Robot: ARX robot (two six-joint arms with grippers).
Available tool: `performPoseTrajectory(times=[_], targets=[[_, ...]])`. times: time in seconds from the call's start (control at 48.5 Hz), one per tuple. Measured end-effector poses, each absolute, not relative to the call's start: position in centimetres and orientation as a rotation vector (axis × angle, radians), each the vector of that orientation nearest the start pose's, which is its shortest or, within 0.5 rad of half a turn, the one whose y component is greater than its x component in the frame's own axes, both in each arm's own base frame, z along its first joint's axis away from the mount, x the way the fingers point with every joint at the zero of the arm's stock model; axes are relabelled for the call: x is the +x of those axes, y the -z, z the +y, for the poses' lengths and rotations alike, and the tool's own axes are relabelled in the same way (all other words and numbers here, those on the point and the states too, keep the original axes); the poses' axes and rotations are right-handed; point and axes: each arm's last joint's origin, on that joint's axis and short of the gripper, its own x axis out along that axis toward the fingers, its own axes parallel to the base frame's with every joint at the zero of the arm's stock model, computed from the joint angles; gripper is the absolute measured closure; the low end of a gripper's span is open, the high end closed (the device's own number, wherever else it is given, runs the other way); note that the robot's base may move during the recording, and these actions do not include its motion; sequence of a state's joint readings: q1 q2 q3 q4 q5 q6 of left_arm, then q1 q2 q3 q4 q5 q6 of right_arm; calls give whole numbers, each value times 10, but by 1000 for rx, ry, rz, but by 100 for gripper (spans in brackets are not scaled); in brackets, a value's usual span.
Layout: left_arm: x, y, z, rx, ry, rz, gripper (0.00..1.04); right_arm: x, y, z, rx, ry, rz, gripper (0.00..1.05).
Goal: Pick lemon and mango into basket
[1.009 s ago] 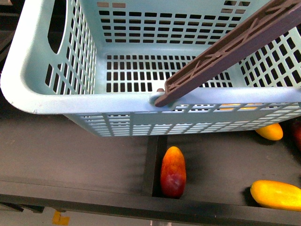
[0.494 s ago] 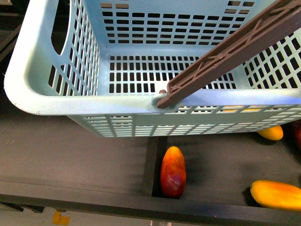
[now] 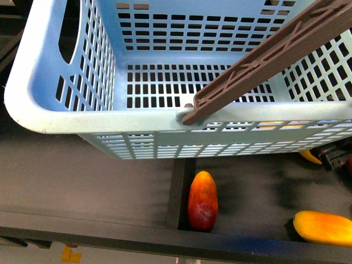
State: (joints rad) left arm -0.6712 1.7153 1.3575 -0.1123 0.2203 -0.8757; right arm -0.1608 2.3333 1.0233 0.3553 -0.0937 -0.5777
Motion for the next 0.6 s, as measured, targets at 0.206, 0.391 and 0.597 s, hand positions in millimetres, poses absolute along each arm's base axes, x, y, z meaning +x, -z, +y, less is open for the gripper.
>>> performPoseTrajectory(times=[0.206,0.391,0.597], targets=[[305,-292,-250,-693,605,818,100,402,27,-57,-437,-236,959,9],[305,-292,-250,-693,604,817,100,414,42,-60,-439,-229,982,9],[305,-292,-250,-693,605,818,100,420,52,-61,-435,-232,991,16]])
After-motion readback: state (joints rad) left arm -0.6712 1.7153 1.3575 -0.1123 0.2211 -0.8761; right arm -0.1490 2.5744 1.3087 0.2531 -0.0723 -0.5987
